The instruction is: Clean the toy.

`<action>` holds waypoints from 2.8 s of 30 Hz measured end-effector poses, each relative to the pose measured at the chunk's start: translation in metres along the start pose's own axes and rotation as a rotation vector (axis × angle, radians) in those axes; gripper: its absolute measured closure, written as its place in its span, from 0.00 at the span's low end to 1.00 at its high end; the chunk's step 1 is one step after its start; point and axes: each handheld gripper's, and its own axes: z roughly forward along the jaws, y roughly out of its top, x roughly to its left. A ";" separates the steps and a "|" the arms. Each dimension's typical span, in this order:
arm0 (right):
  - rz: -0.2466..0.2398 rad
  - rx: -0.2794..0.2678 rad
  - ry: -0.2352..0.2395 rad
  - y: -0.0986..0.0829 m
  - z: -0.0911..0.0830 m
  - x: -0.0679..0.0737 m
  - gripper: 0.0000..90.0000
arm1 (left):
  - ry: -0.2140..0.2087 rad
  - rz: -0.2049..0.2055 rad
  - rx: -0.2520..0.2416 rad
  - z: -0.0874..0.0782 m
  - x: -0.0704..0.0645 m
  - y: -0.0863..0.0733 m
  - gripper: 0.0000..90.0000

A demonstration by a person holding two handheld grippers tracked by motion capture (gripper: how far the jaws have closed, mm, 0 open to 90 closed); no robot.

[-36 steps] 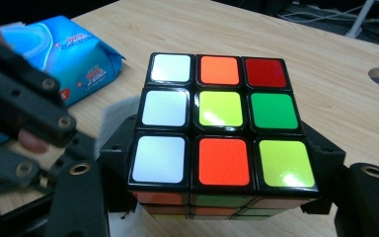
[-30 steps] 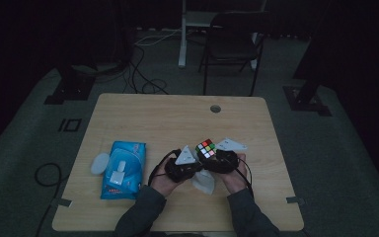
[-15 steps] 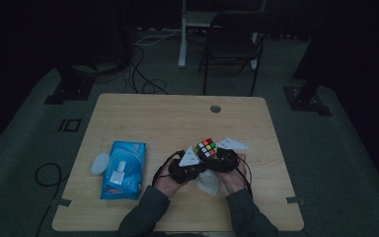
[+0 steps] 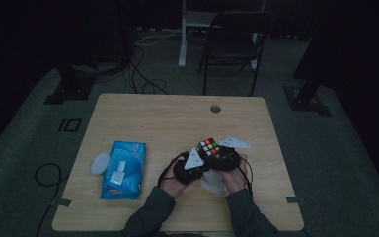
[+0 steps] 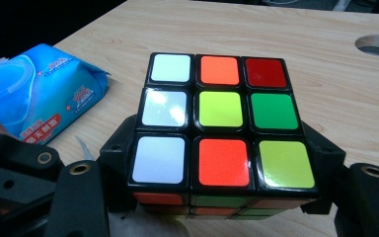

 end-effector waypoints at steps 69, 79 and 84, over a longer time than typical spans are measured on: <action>0.157 -0.017 0.055 0.000 -0.003 -0.008 0.37 | 0.089 -0.012 -0.136 0.013 -0.015 0.008 0.95; 0.158 -0.021 0.058 0.000 -0.004 -0.008 0.37 | 0.095 -0.007 -0.111 0.020 -0.015 0.004 0.95; 0.156 -0.025 0.060 0.000 -0.004 -0.007 0.37 | 0.102 -0.015 -0.107 0.021 -0.015 0.002 0.95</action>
